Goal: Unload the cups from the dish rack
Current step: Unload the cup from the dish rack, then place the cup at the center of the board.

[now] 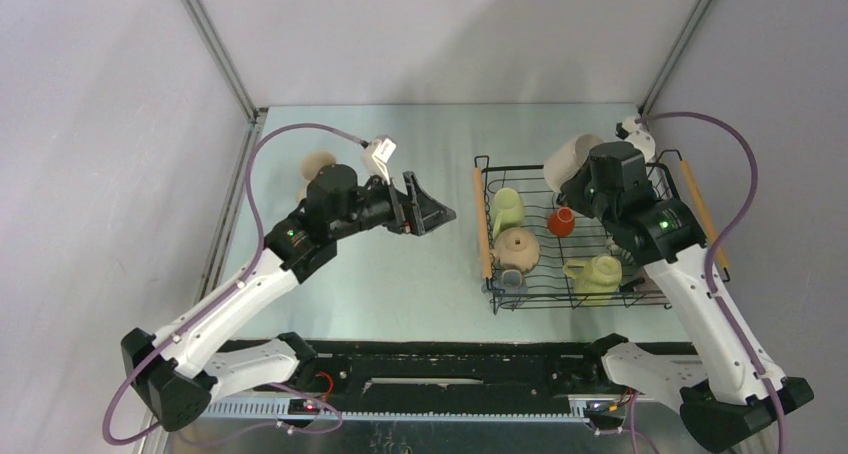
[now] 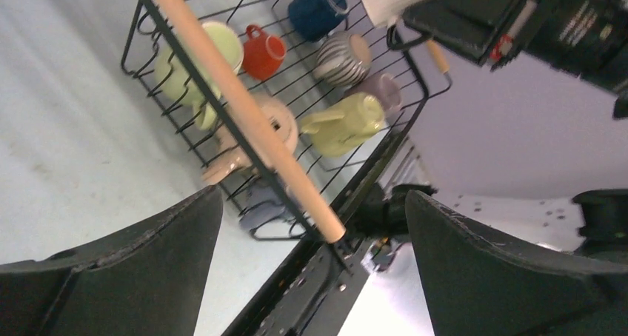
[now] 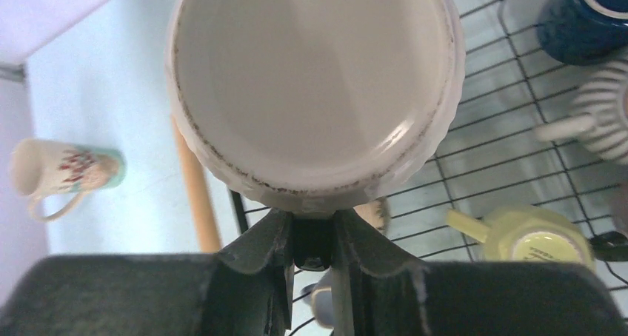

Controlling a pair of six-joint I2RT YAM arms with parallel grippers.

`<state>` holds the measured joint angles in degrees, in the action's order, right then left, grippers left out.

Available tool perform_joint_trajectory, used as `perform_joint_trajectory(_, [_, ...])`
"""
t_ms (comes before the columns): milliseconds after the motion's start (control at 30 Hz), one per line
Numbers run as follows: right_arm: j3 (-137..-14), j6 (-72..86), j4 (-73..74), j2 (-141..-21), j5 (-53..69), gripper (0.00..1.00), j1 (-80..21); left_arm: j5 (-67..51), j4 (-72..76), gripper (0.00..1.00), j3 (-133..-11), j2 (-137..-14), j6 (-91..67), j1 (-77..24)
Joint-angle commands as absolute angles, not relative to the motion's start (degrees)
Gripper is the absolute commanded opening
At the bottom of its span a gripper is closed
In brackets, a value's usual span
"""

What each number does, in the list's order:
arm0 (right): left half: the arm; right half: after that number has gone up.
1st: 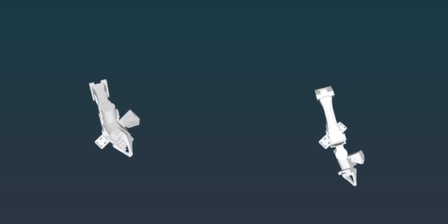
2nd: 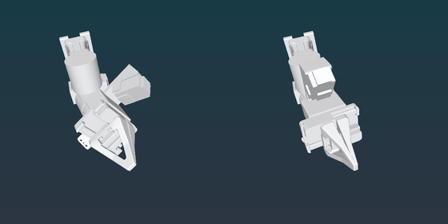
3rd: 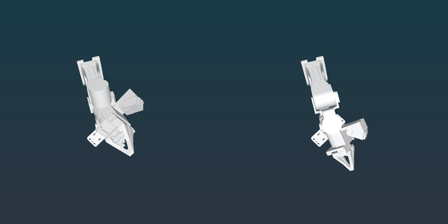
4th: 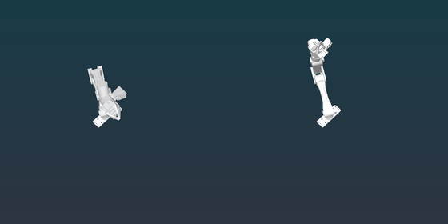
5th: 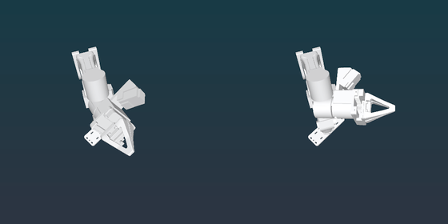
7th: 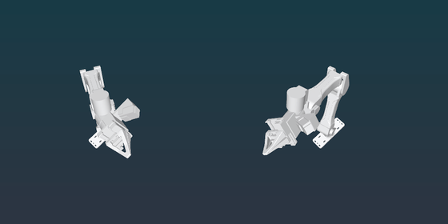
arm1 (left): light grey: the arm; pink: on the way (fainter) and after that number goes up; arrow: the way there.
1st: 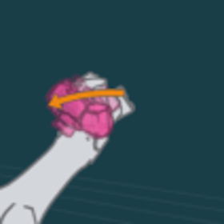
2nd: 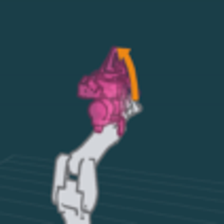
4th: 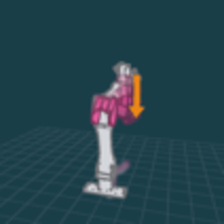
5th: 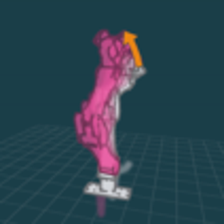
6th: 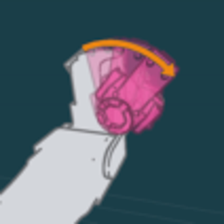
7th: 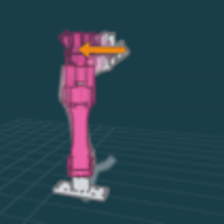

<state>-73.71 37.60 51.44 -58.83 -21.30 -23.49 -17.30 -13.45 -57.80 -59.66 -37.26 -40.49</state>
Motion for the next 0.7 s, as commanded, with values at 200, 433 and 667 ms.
perform_joint_trajectory(200, [-83.9,36.7,41.8,-59.5,-12.1,0.00,-30.3,-30.8,10.0,1.00,-59.2,-64.9,-54.0,-33.3])
perform_joint_trajectory(433, [-87.7,37.4,36.4,-62.8,-2.5,0.00,-32.4,-34.9,20.3,1.00,-58.7,-67.3,-62.1,-30.8])
perform_joint_trajectory(667, [-89.4,39.3,31.8,-65.1,6.3,0.00,-32.5,-37.2,31.3,1.00,-58.1,-69.7,-71.3,-29.0])
